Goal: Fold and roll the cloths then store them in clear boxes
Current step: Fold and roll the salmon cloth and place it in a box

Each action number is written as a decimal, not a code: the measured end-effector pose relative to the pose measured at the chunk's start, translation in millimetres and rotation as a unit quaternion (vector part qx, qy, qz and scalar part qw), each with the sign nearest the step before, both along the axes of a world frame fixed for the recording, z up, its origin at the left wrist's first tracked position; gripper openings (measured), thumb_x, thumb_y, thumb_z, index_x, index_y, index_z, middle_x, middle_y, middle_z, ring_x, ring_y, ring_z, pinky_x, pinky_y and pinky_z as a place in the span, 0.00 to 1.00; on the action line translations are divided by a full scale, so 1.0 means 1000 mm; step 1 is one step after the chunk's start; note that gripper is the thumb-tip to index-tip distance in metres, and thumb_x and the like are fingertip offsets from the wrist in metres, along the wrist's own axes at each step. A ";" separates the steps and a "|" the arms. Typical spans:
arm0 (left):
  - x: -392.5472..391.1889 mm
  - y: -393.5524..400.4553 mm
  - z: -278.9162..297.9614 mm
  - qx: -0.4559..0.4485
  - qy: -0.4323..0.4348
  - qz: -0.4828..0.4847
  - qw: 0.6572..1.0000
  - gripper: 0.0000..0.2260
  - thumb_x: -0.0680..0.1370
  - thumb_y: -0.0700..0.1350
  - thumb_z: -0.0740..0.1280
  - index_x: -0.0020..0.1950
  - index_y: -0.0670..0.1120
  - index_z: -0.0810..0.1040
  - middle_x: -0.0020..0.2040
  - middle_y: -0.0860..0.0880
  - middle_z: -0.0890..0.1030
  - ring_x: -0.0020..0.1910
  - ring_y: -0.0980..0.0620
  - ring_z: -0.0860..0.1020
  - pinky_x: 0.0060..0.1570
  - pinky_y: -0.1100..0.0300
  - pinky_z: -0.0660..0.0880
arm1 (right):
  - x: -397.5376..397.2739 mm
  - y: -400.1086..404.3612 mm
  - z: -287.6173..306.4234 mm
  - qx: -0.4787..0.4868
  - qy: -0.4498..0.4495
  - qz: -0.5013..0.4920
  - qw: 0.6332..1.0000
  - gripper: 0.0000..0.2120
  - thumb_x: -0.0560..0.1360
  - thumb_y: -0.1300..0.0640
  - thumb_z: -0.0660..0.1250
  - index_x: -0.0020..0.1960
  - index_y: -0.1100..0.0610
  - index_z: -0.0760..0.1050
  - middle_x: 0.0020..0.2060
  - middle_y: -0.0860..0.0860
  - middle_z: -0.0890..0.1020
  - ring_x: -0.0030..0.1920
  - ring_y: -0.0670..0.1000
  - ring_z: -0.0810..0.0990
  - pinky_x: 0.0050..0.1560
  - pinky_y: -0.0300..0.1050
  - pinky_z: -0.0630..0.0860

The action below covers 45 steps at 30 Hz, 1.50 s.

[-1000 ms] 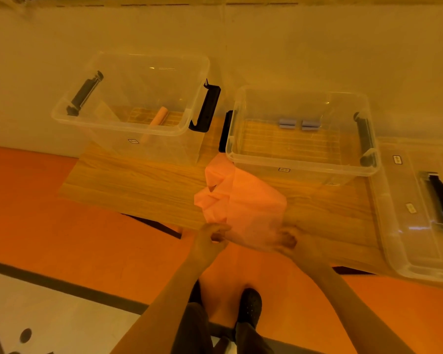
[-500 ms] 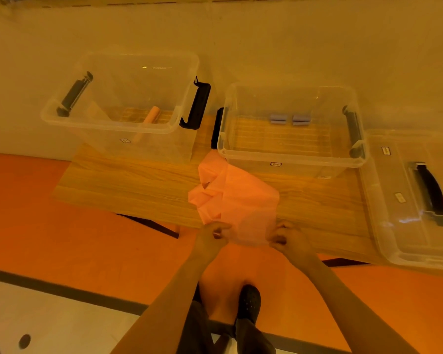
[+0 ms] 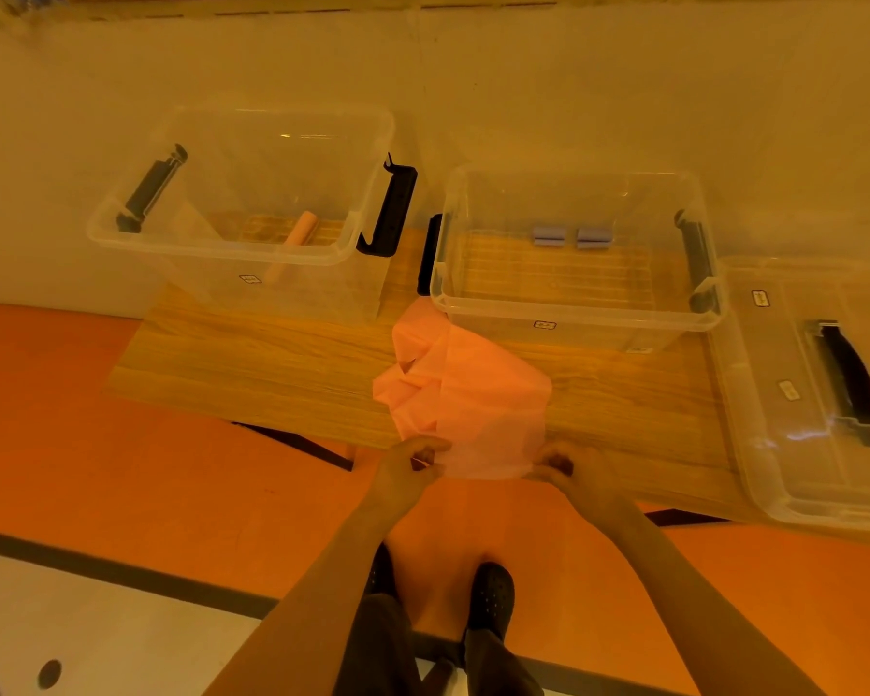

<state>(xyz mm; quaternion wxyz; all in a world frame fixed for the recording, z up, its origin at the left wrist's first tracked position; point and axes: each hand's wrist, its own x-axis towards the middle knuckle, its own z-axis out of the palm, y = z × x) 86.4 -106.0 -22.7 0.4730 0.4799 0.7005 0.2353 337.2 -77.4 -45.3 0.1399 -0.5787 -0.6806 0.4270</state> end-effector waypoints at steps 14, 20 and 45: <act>0.000 0.015 0.015 -0.004 -0.029 0.024 0.999 0.09 0.75 0.40 0.69 0.54 0.46 0.82 0.48 0.52 0.79 0.49 0.57 0.75 0.46 0.70 0.70 | -0.003 0.007 0.015 -0.024 0.106 -0.114 0.987 0.04 0.72 0.60 0.71 0.44 0.53 0.79 0.44 0.52 0.83 0.46 0.50 0.81 0.48 0.47 0.78; 0.005 0.033 0.046 0.048 -0.021 0.047 0.998 0.10 0.71 0.37 0.72 0.52 0.44 0.82 0.37 0.54 0.74 0.38 0.59 0.72 0.36 0.75 0.69 | -0.007 0.024 0.045 -0.020 0.159 -0.156 0.975 0.07 0.72 0.63 0.71 0.42 0.51 0.78 0.41 0.53 0.83 0.43 0.52 0.82 0.46 0.44 0.78; -0.035 0.126 0.282 0.304 -0.011 0.034 0.952 0.07 0.75 0.40 0.69 0.52 0.48 0.82 0.45 0.56 0.81 0.42 0.60 0.77 0.45 0.66 0.75 | -0.042 0.125 0.287 0.140 0.303 -0.102 0.937 0.11 0.67 0.66 0.73 0.41 0.51 0.82 0.43 0.51 0.84 0.42 0.50 0.82 0.41 0.45 0.79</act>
